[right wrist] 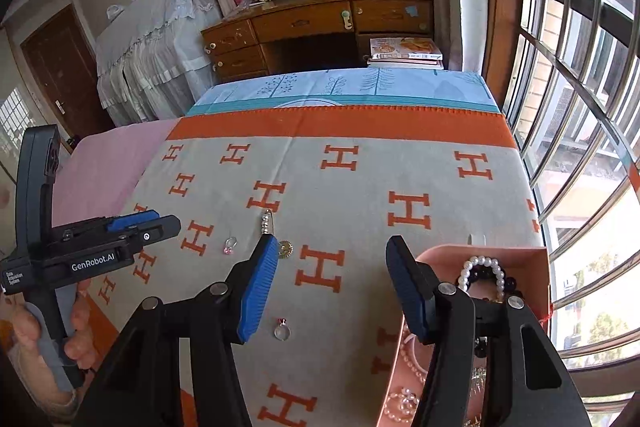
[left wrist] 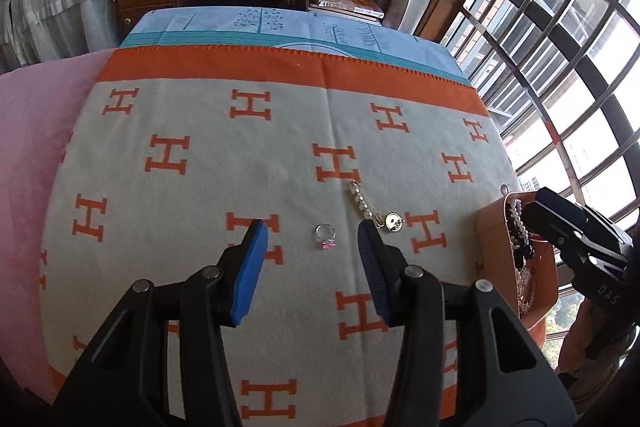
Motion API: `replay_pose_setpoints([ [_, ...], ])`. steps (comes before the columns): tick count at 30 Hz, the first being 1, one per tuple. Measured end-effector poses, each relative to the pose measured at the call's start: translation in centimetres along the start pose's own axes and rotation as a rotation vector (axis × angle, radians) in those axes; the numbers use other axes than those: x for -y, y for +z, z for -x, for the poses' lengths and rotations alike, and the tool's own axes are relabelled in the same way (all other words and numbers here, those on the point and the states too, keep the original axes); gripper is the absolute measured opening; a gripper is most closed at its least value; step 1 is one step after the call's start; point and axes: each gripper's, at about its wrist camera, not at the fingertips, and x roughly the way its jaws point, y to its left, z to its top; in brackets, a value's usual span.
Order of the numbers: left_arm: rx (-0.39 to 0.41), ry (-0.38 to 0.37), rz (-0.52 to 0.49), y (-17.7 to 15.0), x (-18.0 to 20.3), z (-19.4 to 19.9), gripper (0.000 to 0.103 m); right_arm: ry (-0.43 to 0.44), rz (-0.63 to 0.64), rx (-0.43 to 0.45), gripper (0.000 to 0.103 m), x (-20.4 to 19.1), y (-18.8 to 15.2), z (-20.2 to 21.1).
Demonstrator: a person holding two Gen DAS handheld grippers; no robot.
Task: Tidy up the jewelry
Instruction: 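Move both grippers back over the pearl safety pin and gold coin charm, then grasp the pearl safety pin with the right gripper while the left grasps the gold charm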
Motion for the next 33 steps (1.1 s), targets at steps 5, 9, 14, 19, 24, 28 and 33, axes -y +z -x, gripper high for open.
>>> replay_pose_setpoints([
  [5, -0.011, 0.040, -0.039, 2.7, -1.0, 0.3, 0.044, 0.044, 0.026, -0.079, 0.057, -1.4, 2.4, -2.9],
  [9, -0.073, 0.025, -0.067, 3.9, -0.7, -1.2, 0.044, 0.069, 0.062, -0.166, 0.049, -2.6, 3.4, -6.1],
  [14, -0.149, 0.015, -0.069, 4.0, -0.5, -4.2, 0.044, 0.093, 0.092, -0.257, 0.038, -4.0, 3.4, -10.1],
  [19, -0.151, 0.021, -0.049, 4.0, -1.2, -4.9, 0.044, 0.097, 0.097, -0.313, 0.033, -5.2, 3.4, -13.7],
  [24, -0.184, 0.009, 0.020, 3.9, -2.9, -5.7, 0.044, 0.101, 0.117, -0.372, 0.033, -6.5, 3.2, -16.6],
  [28, -0.199, 0.005, 0.045, 3.5, -3.8, -6.2, 0.044, 0.082, 0.139, -0.402, 0.033, -7.5, 3.1, -18.4],
  [33, -0.211, -0.005, 0.062, 3.3, -4.1, -6.7, 0.044, 0.042, 0.190, -0.401, 0.033, -8.8, 2.8, -19.4],
])
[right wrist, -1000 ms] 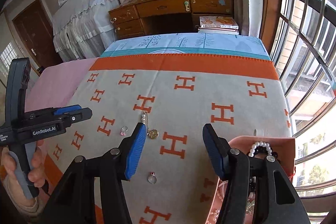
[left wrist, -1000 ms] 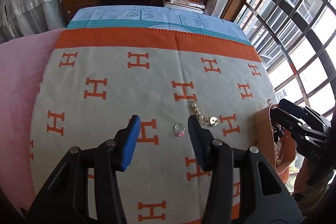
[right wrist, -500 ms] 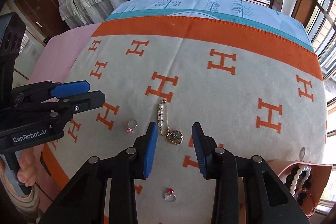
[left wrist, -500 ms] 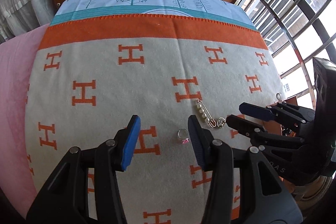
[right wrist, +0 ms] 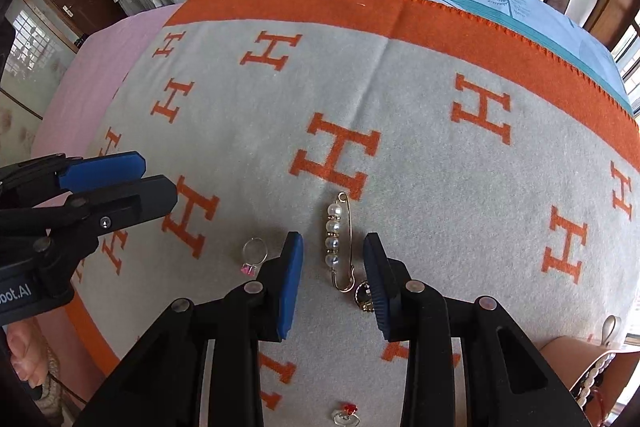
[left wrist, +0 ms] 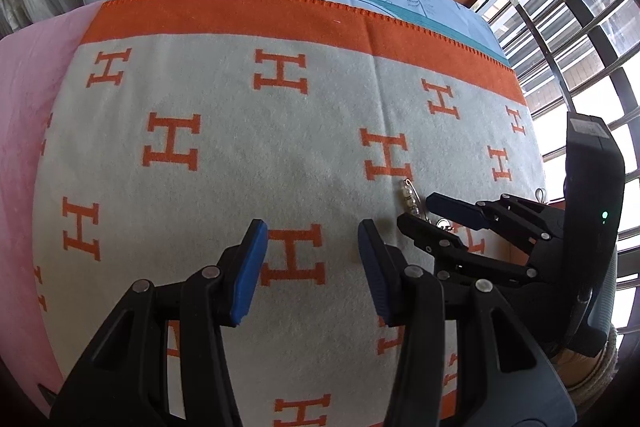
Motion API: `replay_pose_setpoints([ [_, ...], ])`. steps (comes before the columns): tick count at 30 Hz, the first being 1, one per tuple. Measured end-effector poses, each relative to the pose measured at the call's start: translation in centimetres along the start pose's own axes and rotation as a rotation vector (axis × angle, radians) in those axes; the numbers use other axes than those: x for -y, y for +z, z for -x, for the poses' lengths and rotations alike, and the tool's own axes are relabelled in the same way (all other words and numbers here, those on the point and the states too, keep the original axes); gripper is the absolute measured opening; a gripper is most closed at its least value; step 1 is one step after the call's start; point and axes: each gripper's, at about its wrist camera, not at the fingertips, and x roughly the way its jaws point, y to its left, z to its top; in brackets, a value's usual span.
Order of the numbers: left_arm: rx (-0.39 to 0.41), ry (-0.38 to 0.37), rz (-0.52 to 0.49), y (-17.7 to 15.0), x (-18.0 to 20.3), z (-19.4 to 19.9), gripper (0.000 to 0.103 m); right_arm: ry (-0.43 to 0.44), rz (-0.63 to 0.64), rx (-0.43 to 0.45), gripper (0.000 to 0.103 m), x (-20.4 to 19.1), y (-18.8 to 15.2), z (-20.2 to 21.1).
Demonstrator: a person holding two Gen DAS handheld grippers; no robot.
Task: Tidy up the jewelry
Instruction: 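Grasp the pearl safety pin with the right gripper while the left grasps the gold charm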
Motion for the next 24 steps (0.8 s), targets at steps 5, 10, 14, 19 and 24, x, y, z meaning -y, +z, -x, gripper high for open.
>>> replay_pose_setpoints([
  [5, -0.008, -0.019, 0.010, -0.1, 0.0, -0.1, 0.044, -0.089, 0.087, -0.003, 0.031, -1.6, 0.1, -0.4],
  [10, -0.006, -0.025, 0.000, -0.2, 0.4, 0.1, 0.044, -0.088, 0.065, 0.005, 0.013, -0.7, 0.1, 0.0],
  [14, -0.012, -0.033, -0.027, -0.5, 1.4, 0.2, 0.044, 0.057, -0.055, 0.039, 0.007, 1.9, -0.3, 0.9],
  [19, -0.018, -0.062, -0.115, -1.1, 4.4, -0.1, 0.044, 0.140, -0.193, 0.119, 0.007, 5.2, -1.5, 3.5],
  [24, -0.051, -0.106, -0.203, -1.6, 8.1, -1.4, 0.044, 0.176, -0.294, 0.200, 0.007, 8.8, -3.5, 7.1],
])
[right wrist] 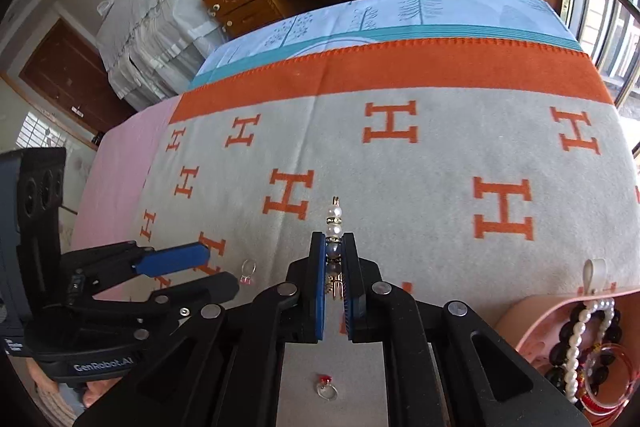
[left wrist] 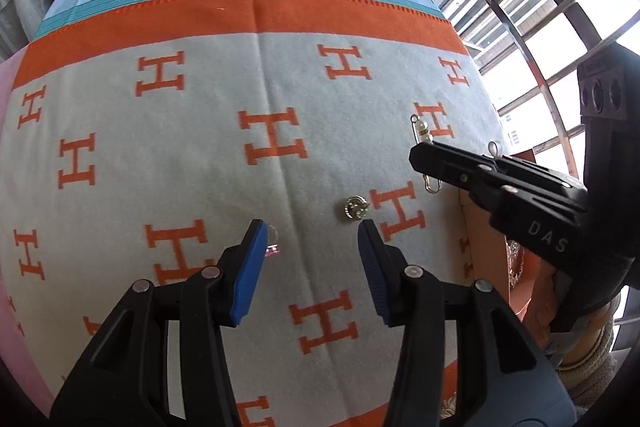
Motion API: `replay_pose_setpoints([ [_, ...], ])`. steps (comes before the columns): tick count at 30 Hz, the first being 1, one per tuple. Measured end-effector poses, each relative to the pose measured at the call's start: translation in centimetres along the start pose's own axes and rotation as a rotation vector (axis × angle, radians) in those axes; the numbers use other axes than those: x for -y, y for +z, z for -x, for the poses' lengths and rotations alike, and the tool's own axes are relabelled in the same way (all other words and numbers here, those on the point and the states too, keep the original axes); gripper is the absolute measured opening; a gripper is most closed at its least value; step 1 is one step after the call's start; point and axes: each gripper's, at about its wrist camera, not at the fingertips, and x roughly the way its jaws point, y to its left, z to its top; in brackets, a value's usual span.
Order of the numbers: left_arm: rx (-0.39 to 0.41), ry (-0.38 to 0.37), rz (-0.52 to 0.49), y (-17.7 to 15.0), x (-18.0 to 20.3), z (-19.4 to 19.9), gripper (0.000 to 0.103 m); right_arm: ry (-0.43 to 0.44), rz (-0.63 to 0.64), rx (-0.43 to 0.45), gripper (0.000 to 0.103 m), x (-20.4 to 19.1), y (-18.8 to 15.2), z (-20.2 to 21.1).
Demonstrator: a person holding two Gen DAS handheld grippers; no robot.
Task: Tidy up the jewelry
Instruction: 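Grasp the pearl safety pin with the right gripper while the left grasps the gold charm, then carry the pin and charm into the pink tray and open both grippers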
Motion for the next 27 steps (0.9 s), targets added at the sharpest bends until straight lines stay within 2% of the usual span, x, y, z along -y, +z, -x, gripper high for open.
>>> replay_pose_setpoints([
  [5, -0.056, -0.006, -0.043, 0.7, 3.0, -2.6, 0.044, 0.018, -0.066, 0.056, 0.007, 2.7, -0.7, 3.7],
  [8, -0.071, 0.016, -0.051, 1.0, 4.0, -3.8, 0.044, 0.024, -0.080, 0.082, 0.007, 3.6, -1.5, 5.5],
  [20, -0.094, 0.108, -0.062, 2.0, 5.3, -6.8, 0.043, 0.067, -0.077, 0.154, 0.007, 3.7, -4.0, 9.5],
  [22, -0.097, 0.124, -0.073, 2.1, 5.7, -7.1, 0.040, 0.067, -0.079, 0.162, 0.007, 3.8, -4.2, 10.0],
  [27, -0.094, 0.211, -0.136, 2.1, 7.3, -7.7, 0.024, 0.073, -0.094, 0.172, 0.007, 4.5, -4.9, 11.0],
])
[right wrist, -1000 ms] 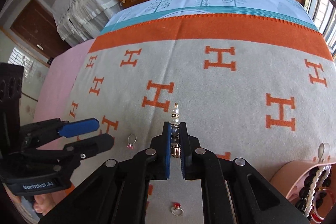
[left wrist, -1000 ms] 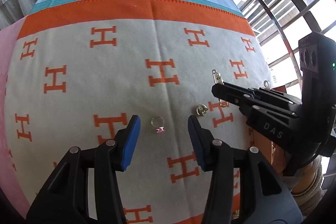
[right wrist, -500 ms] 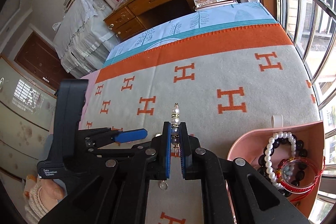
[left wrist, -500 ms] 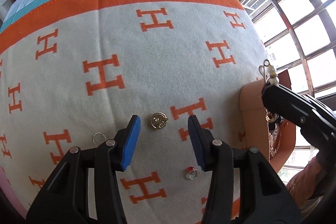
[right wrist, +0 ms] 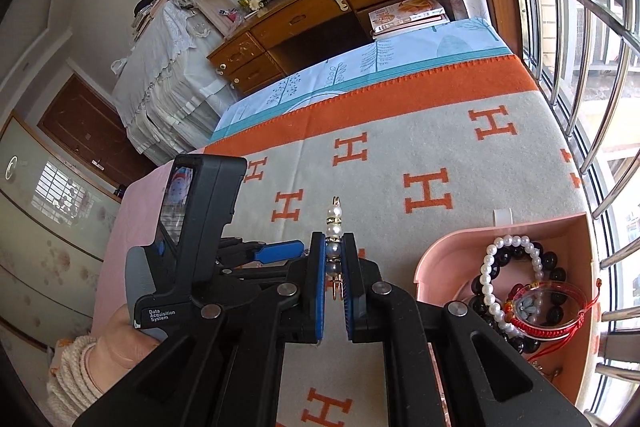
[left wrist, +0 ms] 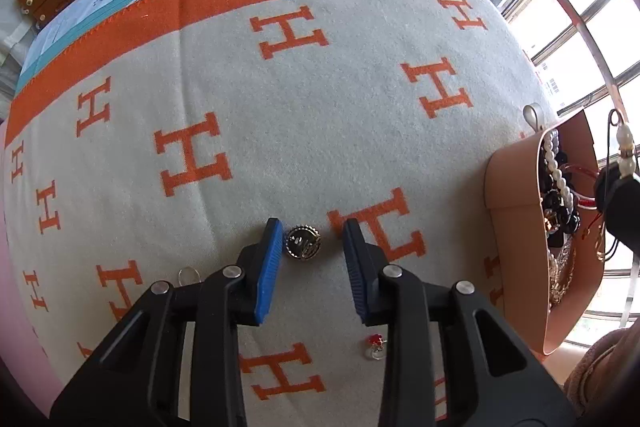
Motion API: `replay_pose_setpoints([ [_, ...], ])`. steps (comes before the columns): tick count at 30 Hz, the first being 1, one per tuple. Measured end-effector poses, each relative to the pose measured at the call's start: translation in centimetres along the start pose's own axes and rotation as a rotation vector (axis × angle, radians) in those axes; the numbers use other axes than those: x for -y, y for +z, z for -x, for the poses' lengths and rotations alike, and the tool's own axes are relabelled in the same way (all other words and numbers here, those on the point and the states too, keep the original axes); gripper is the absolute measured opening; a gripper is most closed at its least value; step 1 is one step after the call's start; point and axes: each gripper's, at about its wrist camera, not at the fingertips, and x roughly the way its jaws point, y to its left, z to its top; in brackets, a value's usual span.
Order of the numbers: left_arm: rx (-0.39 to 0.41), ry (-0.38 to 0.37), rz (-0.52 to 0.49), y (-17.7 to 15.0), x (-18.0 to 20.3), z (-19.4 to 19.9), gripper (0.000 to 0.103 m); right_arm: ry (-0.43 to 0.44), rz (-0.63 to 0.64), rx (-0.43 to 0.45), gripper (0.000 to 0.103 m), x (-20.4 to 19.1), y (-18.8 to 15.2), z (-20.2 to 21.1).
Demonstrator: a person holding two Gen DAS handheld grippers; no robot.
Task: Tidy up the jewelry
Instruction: 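Carry the pin and charm into the pink tray and open both grippers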
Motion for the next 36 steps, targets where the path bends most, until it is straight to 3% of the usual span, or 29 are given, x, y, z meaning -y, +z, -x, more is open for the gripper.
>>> replay_pose_setpoints([
  [2, -0.001, 0.024, -0.021, 0.1, 0.9, -0.2, 0.017, 0.001, -0.006, 0.006, 0.007, 0.2, -0.2, 0.5],
  [9, 0.005, -0.005, -0.008, -0.4, 1.7, 1.1, 0.017, -0.006, -0.025, 0.028, 0.007, 1.4, -0.9, 2.5],
  [13, 0.048, -0.080, -0.036, -0.9, 3.0, 4.5, 0.017, -0.027, -0.007, 0.038, 0.007, 2.1, -1.9, 4.6],
  [20, 0.133, -0.222, -0.125, -0.8, 8.7, 9.3, 0.017, -0.108, -0.014, 0.039, 0.007, 4.8, -4.7, 7.1],
  [26, 0.115, -0.280, -0.136, 0.3, 12.8, 8.3, 0.017, -0.150, -0.114, 0.052, 0.007, 8.1, -4.3, 7.5],
  [31, 0.108, -0.258, -0.146, 1.0, 13.7, 6.6, 0.017, -0.203, -0.182, 0.043, 0.009, 10.6, -2.9, 6.8],
  [33, 0.084, -0.262, -0.167, 0.9, 13.8, 6.3, 0.018, -0.203, -0.215, 0.037, 0.017, 11.5, -2.6, 6.5],
  [34, 0.080, -0.265, -0.177, 0.8, 13.8, 6.3, 0.019, -0.198, -0.230, 0.038, 0.031, 11.9, -2.4, 6.3],
  [36, 0.086, -0.258, -0.190, 0.4, 13.8, 6.5, 0.025, -0.211, -0.235, 0.066, 0.049, 12.2, -2.3, 6.4],
])
